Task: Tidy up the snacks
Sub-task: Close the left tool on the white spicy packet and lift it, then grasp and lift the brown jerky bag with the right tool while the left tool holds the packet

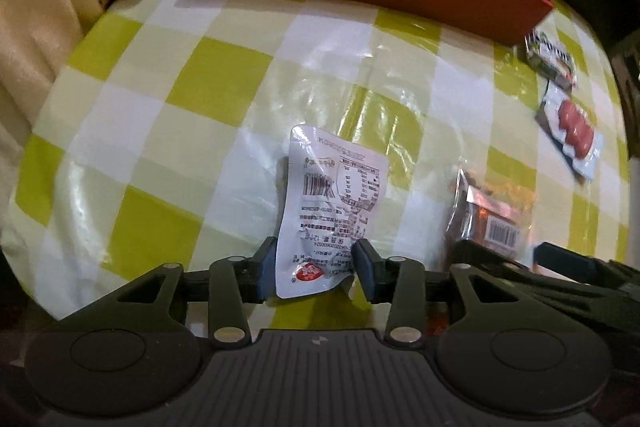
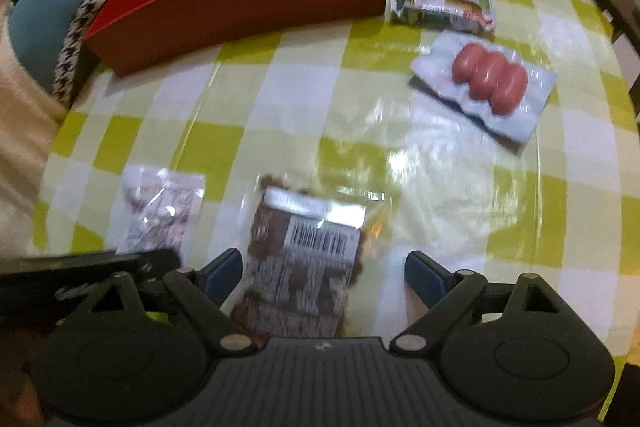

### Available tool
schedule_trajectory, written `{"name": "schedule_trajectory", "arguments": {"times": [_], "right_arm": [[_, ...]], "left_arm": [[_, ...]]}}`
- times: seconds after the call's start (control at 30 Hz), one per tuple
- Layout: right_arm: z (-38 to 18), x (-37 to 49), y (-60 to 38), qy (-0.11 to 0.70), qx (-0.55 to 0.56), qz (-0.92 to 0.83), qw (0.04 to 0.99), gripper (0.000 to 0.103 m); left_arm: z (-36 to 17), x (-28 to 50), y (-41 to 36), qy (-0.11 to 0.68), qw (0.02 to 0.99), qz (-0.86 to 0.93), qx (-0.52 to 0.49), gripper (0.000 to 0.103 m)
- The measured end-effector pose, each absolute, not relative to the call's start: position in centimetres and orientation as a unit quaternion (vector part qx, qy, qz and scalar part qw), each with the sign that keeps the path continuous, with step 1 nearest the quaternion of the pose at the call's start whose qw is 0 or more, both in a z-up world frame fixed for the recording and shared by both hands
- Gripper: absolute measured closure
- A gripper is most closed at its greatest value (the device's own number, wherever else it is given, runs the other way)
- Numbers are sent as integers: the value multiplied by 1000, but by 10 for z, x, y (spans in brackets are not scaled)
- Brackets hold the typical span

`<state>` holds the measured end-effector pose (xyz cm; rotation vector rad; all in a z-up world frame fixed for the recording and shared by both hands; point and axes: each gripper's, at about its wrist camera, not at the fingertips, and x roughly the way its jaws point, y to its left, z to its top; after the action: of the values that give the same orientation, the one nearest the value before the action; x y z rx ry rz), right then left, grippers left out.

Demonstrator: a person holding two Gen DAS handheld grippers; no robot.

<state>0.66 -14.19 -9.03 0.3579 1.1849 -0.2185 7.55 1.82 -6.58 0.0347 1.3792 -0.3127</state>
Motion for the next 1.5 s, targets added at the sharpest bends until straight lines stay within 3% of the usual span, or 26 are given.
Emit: {"name": "schedule_trajectory", "arguments": {"times": [0.47,0.5,0.53,0.57,0.63,0.67,0.8,0.9,1.1,1.23,1.4,1.5], "right_arm": [[-98,23,-129,583,112,-107,798,0],[-99,24,-125,585,98,-104,798,0],[-100,23,-122,582,87,-101,802,0],[-100,21,-122,577,85,-97,806,0],[-96,14,-124,568,78,-78,815,4],[-93,11,-126,565,74,-72,819,12],[-88,4,-141,561,92,-57,821,24],[-82,6,-156,552,117,-47,824,41],[-76,6,-179,540,165,-38,825,59],[-77,7,-183,541,173,-35,823,60],[-77,5,-184,529,189,-37,826,52],[-82,4,-187,536,214,-27,816,50]], "left_arm": [[-67,86,38,643,753,-137,-35,53],[-67,86,38,643,750,-145,-46,34],[-68,87,37,648,744,-155,-57,5],[-70,86,34,650,744,-147,-49,0],[-72,84,29,647,751,-131,-6,11],[-71,85,29,647,751,-130,-3,11],[-71,90,41,651,748,-124,-45,9],[-69,90,40,648,749,-131,-45,7],[-74,92,34,652,747,-121,-49,3],[-78,88,11,645,756,-111,6,6],[-77,80,-1,631,767,-106,48,13],[-72,76,0,625,772,-103,50,26]]}}
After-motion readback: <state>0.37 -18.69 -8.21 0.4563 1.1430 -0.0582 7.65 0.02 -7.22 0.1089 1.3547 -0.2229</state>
